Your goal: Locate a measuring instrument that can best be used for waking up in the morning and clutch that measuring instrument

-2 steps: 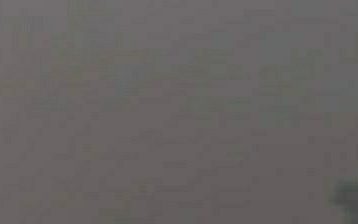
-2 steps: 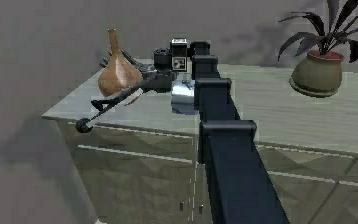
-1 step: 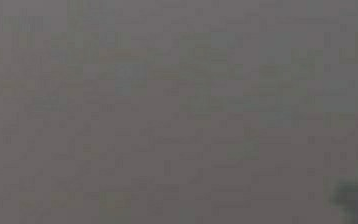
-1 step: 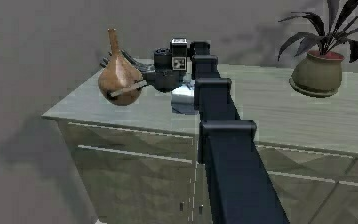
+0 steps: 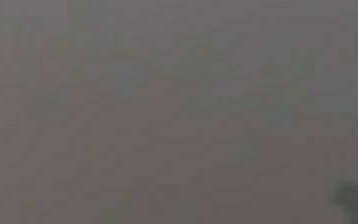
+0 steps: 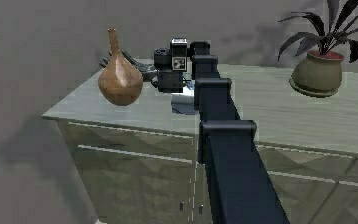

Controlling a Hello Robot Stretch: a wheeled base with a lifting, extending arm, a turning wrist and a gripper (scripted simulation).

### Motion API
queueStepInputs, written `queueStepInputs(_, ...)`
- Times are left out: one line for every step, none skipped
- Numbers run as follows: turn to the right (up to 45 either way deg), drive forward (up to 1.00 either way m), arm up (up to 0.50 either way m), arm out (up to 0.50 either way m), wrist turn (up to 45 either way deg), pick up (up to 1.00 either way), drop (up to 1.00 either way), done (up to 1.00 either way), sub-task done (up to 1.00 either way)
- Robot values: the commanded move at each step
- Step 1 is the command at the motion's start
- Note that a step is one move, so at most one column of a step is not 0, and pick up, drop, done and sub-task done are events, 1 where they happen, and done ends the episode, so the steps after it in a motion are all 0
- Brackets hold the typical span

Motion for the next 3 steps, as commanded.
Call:
queueStepInputs(0.0,0.00,0.00,0.00,27.0,0.00,0.00,0.00,0.00)
queueStepInputs(0.0,0.00,0.00,0.00,0.0,1.00,0.00,0.00,0.00)
queueStepInputs(0.0,0.00,0.00,0.00,0.0,0.00,0.00,1.00,0.00)
